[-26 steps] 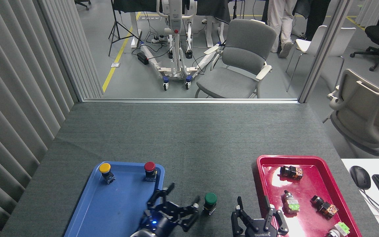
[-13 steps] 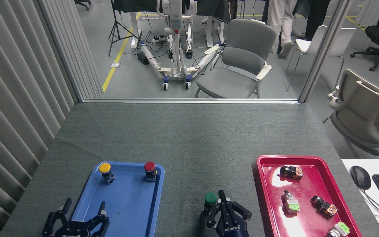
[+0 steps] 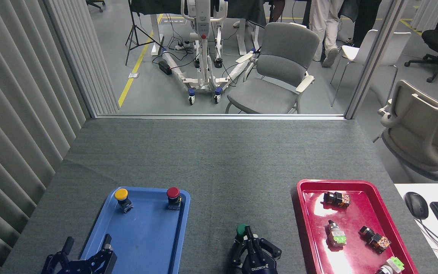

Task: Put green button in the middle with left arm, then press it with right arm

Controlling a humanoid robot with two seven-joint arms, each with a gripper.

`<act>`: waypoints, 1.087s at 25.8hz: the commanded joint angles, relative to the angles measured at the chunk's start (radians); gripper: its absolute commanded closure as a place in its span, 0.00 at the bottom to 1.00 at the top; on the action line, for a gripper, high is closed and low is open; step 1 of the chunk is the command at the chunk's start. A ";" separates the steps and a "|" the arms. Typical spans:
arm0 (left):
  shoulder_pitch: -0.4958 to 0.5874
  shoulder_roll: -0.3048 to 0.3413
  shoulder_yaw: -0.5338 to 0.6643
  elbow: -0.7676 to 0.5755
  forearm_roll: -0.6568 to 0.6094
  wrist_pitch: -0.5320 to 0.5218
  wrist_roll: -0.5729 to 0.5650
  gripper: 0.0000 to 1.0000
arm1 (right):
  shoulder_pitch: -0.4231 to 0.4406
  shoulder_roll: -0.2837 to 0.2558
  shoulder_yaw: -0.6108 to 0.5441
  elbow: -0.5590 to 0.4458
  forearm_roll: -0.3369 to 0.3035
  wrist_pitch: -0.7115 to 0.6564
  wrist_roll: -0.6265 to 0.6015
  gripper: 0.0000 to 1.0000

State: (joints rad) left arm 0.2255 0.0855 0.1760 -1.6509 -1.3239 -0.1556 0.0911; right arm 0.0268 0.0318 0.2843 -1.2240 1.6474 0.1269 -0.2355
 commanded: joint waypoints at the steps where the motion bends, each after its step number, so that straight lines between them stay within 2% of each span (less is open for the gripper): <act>1: 0.000 -0.003 0.002 0.006 0.006 0.021 0.002 0.01 | 0.001 -0.003 -0.002 -0.002 -0.001 0.000 0.005 0.86; 4: -0.002 -0.001 0.003 0.003 0.005 0.027 0.002 0.01 | 0.001 -0.003 -0.002 -0.051 -0.003 0.013 -0.028 0.82; 5: -0.002 -0.001 0.003 0.003 0.005 0.027 0.002 0.01 | 0.001 0.000 -0.002 -0.074 -0.005 0.019 -0.061 0.75; 9: 0.003 0.002 0.025 0.014 0.009 0.030 0.002 0.01 | 0.024 0.000 -0.011 -0.160 -0.012 0.037 -0.104 0.14; 10: 0.003 0.002 0.040 0.016 0.009 0.027 0.002 0.01 | 0.031 0.000 -0.011 -0.169 -0.012 0.037 -0.104 0.05; 16: 0.012 -0.006 0.051 0.013 0.011 0.028 0.002 0.01 | 0.108 -0.012 -0.096 -0.226 -0.014 0.039 -0.102 0.01; 19: 0.012 -0.006 0.051 0.006 0.011 0.025 0.001 0.01 | 0.157 -0.049 -0.148 -0.270 -0.031 0.040 -0.097 0.01; 21: 0.012 -0.006 0.051 0.003 0.011 0.021 0.002 0.01 | 0.180 -0.053 -0.186 -0.295 -0.044 0.034 -0.093 0.01; 28: 0.012 -0.006 0.049 0.003 0.012 0.019 -0.005 0.01 | 0.228 -0.064 -0.231 -0.305 -0.052 0.033 -0.087 0.01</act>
State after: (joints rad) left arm 0.2378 0.0798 0.2258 -1.6474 -1.3129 -0.1369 0.0887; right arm 0.2369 -0.0265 0.0733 -1.5255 1.5977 0.1606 -0.3239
